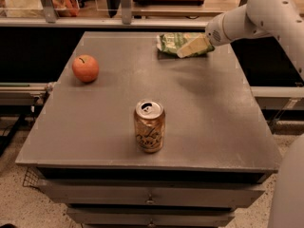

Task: Move green jalapeno chip bag near apple

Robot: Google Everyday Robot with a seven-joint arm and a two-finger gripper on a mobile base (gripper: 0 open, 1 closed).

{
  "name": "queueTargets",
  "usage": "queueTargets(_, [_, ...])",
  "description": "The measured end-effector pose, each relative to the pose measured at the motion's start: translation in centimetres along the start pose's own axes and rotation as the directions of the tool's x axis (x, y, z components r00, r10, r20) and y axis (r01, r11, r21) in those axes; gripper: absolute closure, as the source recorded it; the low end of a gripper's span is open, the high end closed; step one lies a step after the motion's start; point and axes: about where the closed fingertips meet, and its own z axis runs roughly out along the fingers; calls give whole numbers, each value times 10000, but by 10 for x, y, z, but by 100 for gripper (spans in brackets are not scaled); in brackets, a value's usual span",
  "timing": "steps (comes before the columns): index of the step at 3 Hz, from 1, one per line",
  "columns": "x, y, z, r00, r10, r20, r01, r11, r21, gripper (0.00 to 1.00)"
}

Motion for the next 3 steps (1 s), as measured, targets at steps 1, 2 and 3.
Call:
queueTargets(1, [12,-3,23,9988,404,-282,-401,9991,139,0])
queueTargets(2, [17,-5,35,9976,627,-278,-621,9978,250,18])
queueTargets(3, [19,-8,39,9969,753,-207,-745,9964,402,50])
